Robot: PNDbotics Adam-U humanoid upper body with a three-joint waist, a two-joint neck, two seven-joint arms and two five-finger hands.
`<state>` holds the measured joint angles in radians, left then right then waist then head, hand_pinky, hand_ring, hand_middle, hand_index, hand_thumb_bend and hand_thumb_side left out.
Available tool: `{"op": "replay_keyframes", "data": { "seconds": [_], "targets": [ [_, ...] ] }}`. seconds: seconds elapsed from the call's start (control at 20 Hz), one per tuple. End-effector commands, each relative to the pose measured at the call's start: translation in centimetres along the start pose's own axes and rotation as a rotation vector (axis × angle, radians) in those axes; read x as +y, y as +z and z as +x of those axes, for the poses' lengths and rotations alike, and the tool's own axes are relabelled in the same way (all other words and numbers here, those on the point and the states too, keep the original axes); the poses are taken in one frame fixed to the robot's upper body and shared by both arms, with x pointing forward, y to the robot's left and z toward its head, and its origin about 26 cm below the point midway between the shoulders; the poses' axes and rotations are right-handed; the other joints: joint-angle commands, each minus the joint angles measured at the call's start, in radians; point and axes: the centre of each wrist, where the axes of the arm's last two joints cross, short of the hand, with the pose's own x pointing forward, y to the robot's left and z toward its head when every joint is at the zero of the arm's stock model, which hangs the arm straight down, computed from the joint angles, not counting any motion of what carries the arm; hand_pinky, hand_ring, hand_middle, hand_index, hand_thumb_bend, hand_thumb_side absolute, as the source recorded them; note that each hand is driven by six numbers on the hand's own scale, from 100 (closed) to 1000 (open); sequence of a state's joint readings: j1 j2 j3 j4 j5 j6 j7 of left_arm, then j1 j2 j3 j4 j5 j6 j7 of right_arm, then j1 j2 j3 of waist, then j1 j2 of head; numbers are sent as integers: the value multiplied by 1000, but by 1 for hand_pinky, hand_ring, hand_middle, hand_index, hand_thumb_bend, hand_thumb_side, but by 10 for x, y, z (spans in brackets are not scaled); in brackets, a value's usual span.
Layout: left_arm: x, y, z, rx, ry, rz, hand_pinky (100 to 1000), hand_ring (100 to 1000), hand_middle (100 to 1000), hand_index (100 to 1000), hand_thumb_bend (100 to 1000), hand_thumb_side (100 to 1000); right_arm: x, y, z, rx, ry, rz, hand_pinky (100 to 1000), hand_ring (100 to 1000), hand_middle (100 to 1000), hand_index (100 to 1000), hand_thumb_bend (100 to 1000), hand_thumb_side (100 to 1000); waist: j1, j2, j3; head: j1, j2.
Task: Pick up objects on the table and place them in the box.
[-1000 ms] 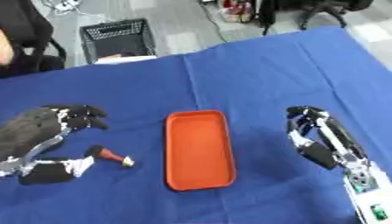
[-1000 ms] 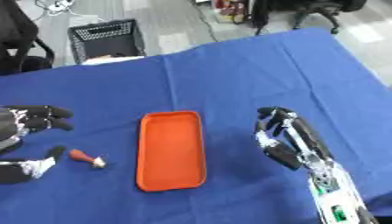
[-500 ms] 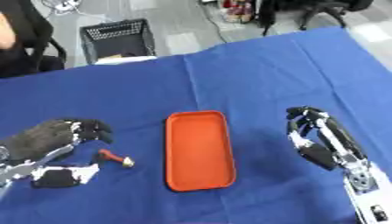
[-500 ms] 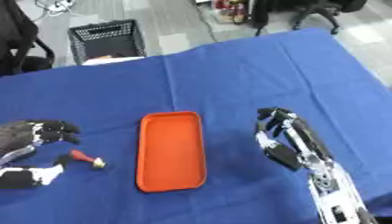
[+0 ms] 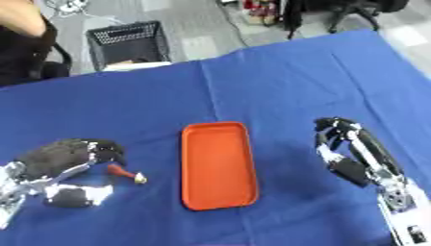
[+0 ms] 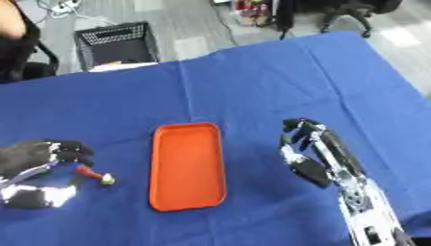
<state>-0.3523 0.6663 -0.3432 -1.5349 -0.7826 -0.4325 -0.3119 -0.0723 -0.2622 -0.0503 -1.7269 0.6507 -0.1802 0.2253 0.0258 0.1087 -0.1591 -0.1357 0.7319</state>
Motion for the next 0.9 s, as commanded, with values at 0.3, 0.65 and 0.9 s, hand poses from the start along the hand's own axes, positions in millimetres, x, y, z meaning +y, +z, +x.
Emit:
{"op": "replay_keyframes", "data": {
  "seconds": [0.3,0.65,0.9],
  "targets": [
    [4,-9,-2,14,-53,18,744,810,818,807,166,544,-6,0,0,-7,15,-1,491,593,691,849,100,686,-2,-15,0,6,-8],
    [1,-14,-3,15,-73,18,743,811,818,804,167,527,-6,0,0,-7,14,0,491,593,691,849,100,685,-3,-16,0,6,-8],
    [-3,-15,-4,17,-72,2,744,811,818,803,159,535,-6,0,0,-8,14,0,491,594,691,849,100,684,-3,-16,0,6,-8]
  ]
}}
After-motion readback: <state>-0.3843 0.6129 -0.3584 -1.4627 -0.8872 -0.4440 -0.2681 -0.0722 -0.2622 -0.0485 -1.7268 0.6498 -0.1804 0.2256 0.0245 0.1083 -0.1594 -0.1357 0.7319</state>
